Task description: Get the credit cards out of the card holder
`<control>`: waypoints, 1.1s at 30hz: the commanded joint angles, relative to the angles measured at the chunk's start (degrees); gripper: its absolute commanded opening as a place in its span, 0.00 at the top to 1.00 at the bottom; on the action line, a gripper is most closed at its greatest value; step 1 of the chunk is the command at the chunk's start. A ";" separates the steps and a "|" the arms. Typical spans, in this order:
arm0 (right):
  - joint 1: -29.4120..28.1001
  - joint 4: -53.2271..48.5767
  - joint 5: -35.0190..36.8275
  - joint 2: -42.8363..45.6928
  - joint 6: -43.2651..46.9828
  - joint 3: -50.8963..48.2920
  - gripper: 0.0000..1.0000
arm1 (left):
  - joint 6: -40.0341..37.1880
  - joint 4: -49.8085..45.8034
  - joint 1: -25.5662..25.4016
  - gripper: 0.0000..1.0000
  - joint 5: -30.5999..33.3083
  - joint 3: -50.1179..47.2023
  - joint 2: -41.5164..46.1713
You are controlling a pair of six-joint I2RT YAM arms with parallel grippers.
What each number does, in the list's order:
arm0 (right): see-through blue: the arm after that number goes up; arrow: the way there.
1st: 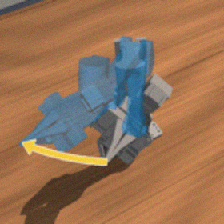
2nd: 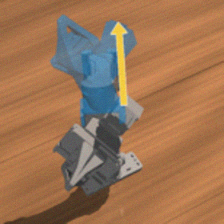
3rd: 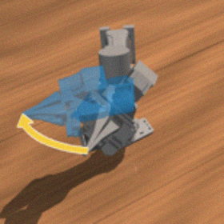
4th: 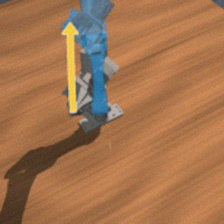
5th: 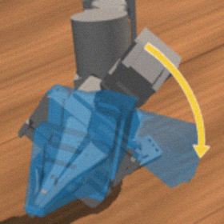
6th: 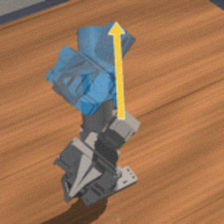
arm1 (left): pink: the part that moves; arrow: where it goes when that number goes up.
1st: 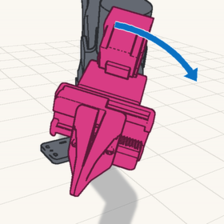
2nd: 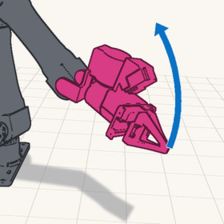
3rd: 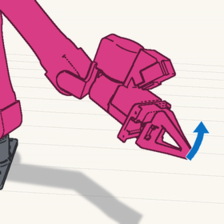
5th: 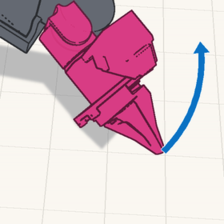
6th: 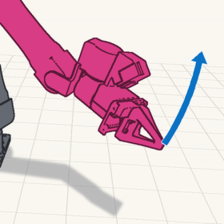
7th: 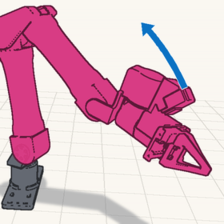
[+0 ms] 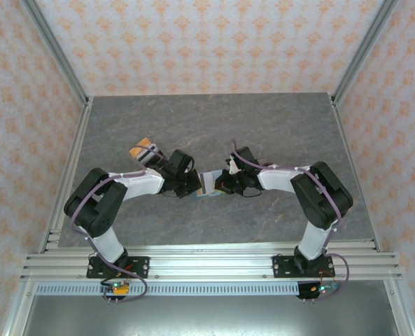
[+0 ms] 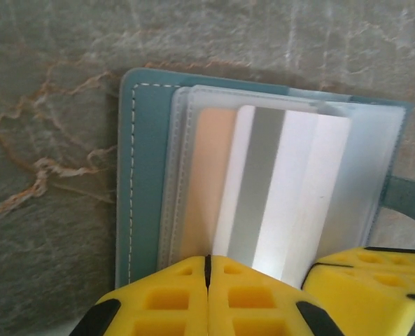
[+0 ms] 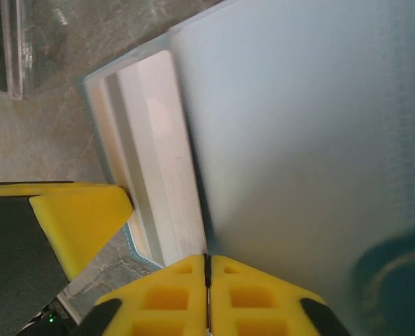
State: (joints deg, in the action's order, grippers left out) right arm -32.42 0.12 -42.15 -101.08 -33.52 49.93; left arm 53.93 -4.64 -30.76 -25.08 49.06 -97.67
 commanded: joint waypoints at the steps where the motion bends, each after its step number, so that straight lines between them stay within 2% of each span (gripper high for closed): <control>1: 0.24 5.10 -2.05 2.28 -1.49 -0.31 0.84 | -0.56 -2.39 -0.54 0.95 1.00 0.86 -1.23; 4: 0.23 7.62 -2.49 1.92 -3.14 -0.45 0.80 | -0.89 -3.82 -0.59 0.96 1.46 0.69 -1.49; 11: 0.26 8.81 -2.67 -0.69 -4.45 0.51 0.79 | -1.18 -4.47 -0.55 0.98 1.79 0.17 -2.26; 22: 0.26 4.67 -3.29 -3.46 -2.13 2.83 0.79 | -1.13 -4.22 -0.55 1.00 1.61 0.18 -3.61; 29: 0.26 3.07 -3.44 -4.08 -0.97 3.81 0.83 | -1.15 -4.32 -0.53 1.00 1.61 0.24 -3.52; 33: 0.25 2.33 -3.14 -3.97 -0.33 4.12 0.93 | -1.19 -4.28 -0.55 1.00 1.52 0.34 -3.43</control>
State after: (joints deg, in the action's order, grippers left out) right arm -31.75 2.46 -43.94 -104.55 -34.96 52.10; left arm 53.89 -5.10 -30.76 -24.84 49.74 -98.52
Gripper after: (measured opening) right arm 0.080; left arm 0.049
